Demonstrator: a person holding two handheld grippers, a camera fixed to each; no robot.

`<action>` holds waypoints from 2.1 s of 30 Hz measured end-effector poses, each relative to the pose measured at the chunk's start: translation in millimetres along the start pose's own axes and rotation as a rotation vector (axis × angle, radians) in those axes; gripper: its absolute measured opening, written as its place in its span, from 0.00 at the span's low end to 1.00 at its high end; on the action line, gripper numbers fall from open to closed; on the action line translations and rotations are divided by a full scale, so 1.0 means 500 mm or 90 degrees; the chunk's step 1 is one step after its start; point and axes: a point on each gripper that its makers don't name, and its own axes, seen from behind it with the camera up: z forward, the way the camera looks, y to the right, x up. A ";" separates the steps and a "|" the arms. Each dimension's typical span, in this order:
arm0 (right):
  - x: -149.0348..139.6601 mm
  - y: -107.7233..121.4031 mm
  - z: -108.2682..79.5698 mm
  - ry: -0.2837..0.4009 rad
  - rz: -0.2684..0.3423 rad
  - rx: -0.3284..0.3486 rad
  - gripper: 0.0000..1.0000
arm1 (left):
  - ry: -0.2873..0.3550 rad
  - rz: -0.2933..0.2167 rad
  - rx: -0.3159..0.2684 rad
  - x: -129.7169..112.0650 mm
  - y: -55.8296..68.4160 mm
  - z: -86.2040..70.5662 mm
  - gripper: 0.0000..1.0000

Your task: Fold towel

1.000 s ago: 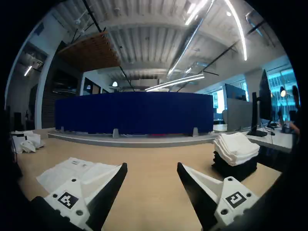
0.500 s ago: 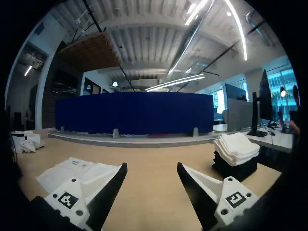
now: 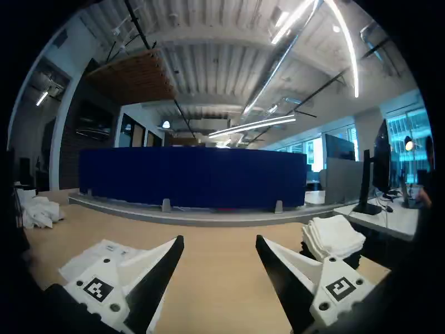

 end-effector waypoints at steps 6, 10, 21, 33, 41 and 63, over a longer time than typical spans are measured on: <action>0.098 -0.014 -0.007 -0.013 -0.010 0.011 1.00 | -0.002 -0.002 -0.011 0.103 0.004 0.002 0.87; 0.155 -0.019 -0.012 -0.021 -0.014 0.018 1.00 | -0.020 0.015 -0.022 0.151 0.009 0.003 0.88; 0.241 -0.039 -0.013 -0.061 -0.011 0.054 1.00 | -0.076 0.048 -0.064 0.227 0.032 0.006 0.88; 0.196 -0.086 -0.034 -0.165 -0.030 0.151 1.00 | -0.169 0.091 -0.175 0.182 0.101 -0.006 0.88; 0.133 -0.136 -0.081 -0.268 -0.080 0.254 1.00 | -0.256 0.107 -0.261 0.115 0.147 -0.036 0.88; 0.031 -0.179 -0.111 -0.345 -0.135 0.328 1.00 | -0.352 0.133 -0.352 -0.006 0.199 -0.078 0.88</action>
